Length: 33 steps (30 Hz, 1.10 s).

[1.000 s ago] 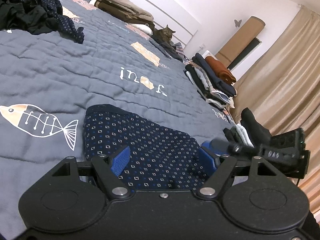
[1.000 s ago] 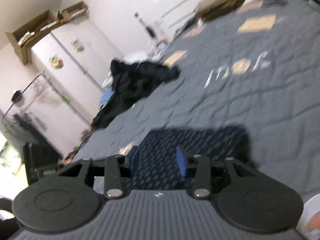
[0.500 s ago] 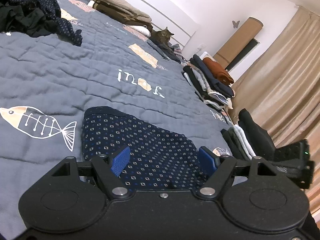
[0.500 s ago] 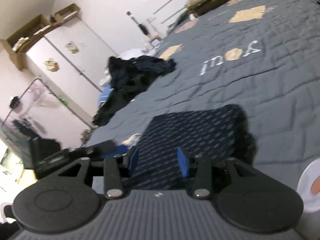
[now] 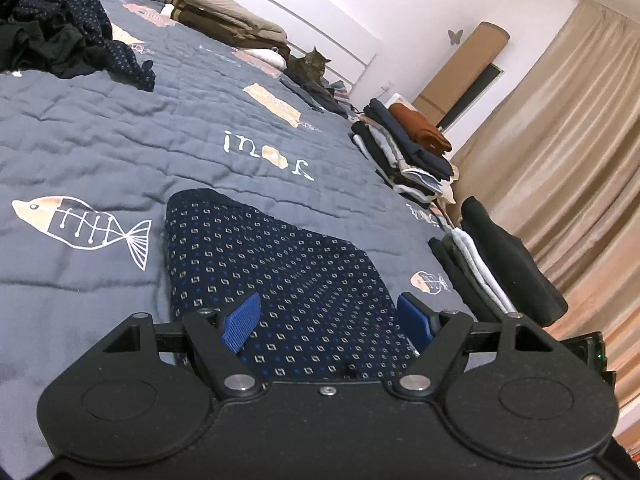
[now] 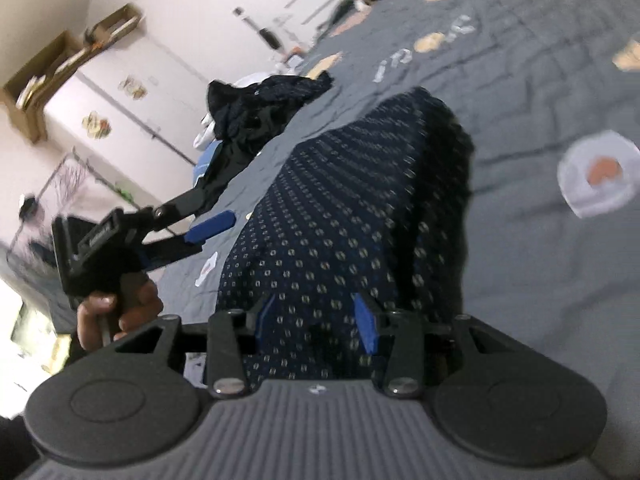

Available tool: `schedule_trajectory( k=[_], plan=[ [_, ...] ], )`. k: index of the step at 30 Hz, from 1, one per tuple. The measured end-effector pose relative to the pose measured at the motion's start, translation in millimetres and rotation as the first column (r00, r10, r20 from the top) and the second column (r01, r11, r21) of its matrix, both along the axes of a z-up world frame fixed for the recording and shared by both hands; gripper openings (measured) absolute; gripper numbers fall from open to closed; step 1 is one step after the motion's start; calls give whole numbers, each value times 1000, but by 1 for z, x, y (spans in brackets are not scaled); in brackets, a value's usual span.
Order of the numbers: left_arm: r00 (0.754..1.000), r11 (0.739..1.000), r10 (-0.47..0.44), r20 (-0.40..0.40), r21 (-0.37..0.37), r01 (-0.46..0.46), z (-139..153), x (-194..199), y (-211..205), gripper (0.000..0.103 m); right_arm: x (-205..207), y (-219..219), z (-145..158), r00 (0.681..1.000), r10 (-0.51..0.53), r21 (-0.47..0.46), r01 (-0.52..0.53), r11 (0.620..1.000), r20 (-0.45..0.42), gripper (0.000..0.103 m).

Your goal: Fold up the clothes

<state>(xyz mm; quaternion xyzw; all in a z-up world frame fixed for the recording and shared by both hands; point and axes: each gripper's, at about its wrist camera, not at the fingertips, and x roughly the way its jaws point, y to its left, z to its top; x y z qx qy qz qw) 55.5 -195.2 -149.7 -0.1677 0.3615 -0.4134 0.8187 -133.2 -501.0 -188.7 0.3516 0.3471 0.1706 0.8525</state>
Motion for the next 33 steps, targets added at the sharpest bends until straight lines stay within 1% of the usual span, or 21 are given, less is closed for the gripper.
schedule_trajectory(
  k=[2,4,6,7,10,12,14,16,18,20,21,25,28,31,33],
  plan=[
    [1000,1000,2,-1,-5,-2,1,-4,3,74,-11,1,8,1000,-14,6,14,1000,28,43],
    [1000,1000,0,7,-6,0,4,-7,4,74,-18,6,13,999,3,6,-3,1000,50,43],
    [1000,1000,2,11,-8,-2,7,-10,4,75,-20,13,11,999,20,-14,-19,1000,42,43],
    [1000,1000,2,10,-8,-2,7,-12,4,75,-20,16,9,999,20,-34,-20,999,27,43],
    [1000,1000,7,13,-4,-7,8,-18,6,78,-16,14,-10,997,-11,-106,3,994,-73,43],
    [1000,1000,9,15,5,-9,7,-23,7,78,-17,15,-14,997,-20,-115,11,993,-79,43],
    [999,999,24,20,21,-25,4,-28,11,80,-19,21,-10,997,-29,-146,19,989,-68,43],
    [999,998,39,19,40,-40,3,-33,12,92,-21,29,-6,998,-37,-179,27,983,-56,44],
    [999,997,46,21,66,-47,5,-37,11,97,-23,35,0,998,-45,-207,35,978,-43,46],
    [998,996,52,39,72,-55,8,-42,10,99,-27,43,6,998,-57,-228,48,972,-30,49],
    [997,995,56,48,76,-59,9,-44,10,101,-29,45,8,998,-66,-241,58,969,-24,50],
    [994,990,88,68,104,-95,13,-55,12,103,-35,53,20,993,-115,-287,110,951,2,53],
    [992,982,99,82,151,-111,15,-63,11,103,-38,61,28,990,-138,-301,135,944,13,56],
    [987,976,98,127,182,-120,21,-74,11,103,-39,71,36,990,-143,-334,137,932,7,57],
    [989,976,93,115,188,-113,25,-78,13,103,-40,78,40,990,-139,-367,125,922,-11,58]
  ],
)
